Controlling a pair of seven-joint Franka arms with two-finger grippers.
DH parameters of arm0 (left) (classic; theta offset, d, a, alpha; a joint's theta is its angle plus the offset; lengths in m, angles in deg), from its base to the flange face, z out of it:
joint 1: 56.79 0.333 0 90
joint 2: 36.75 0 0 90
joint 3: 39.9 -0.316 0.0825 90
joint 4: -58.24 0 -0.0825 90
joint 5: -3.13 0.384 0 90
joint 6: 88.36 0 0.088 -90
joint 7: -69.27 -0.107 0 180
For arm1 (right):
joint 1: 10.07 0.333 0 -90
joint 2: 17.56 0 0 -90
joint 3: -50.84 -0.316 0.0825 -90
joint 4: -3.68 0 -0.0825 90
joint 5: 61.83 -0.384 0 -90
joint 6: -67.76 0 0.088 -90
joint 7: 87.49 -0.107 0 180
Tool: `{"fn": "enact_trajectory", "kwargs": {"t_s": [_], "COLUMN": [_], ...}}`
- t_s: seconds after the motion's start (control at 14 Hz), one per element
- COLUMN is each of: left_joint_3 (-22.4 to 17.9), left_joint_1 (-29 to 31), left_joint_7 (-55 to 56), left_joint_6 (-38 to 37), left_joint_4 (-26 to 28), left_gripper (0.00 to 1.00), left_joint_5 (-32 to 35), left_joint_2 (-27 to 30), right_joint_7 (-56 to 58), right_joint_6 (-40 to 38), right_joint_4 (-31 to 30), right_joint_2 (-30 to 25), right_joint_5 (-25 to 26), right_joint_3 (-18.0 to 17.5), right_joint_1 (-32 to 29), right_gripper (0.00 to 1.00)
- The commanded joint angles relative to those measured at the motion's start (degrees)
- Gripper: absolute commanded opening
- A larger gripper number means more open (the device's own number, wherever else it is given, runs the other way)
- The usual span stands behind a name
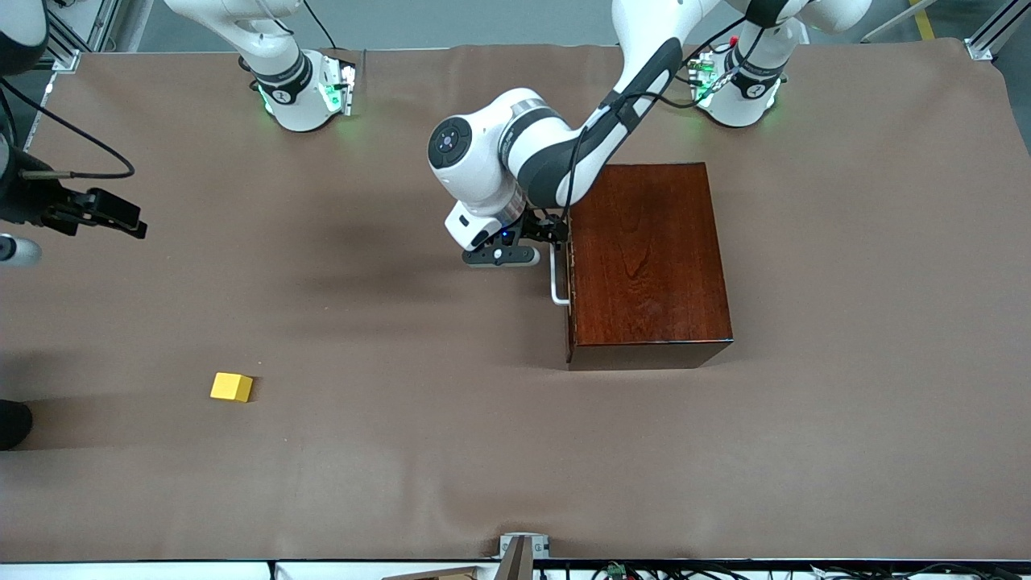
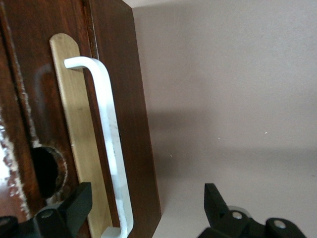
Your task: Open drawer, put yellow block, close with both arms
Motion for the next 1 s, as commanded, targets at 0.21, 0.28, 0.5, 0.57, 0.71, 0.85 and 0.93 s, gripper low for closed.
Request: {"fn": "enact_trajectory", "kwargs": {"t_s": [0.21, 0.28, 0.5, 0.57, 0.71, 0.85, 0.93], "left_joint_3": [-0.1, -0.1, -0.1, -0.1, -0.1, -0.1, -0.1], "left_joint_1": [0.0, 0.0, 0.0, 0.0, 0.0, 0.0, 0.0], "left_joint_7": [0.0, 0.2, 0.4, 0.4, 0.4, 0.5, 0.5], "left_joint_6": [0.2, 0.3, 1.2, 1.7, 2.7, 3.2, 3.8], "left_joint_4": [-1.2, -1.2, -1.2, -1.2, -1.2, -1.2, -1.2], "left_gripper": [1.0, 1.0, 1.0, 1.0, 1.0, 1.0, 1.0], "left_joint_5": [2.2, 2.2, 2.2, 2.2, 2.2, 2.2, 2.2], "left_joint_2": [-2.3, -2.4, -2.9, -2.9, -3.0, -3.2, -3.2], "right_joint_7": [-0.2, -0.2, -0.2, -0.1, 0.0, 0.1, 0.1], "right_joint_6": [5.2, 6.6, 10.9, 12.1, 14.9, 16.9, 17.7], "right_joint_4": [1.2, 1.2, 1.2, 1.2, 1.2, 1.2, 1.2], "right_joint_2": [3.4, 4.3, 6.5, 7.0, 8.5, 10.9, 12.0], "right_joint_5": [0.8, 0.9, 0.8, 0.8, 0.5, 0.7, 0.7], "right_joint_3": [-0.7, -0.7, -0.7, -0.7, -0.8, -0.8, -0.8], "right_joint_1": [-2.5, -2.9, -4.2, -4.7, -5.7, -5.5, -5.6], "right_gripper": [1.0, 1.0, 1.0, 1.0, 1.0, 1.0, 1.0]}}
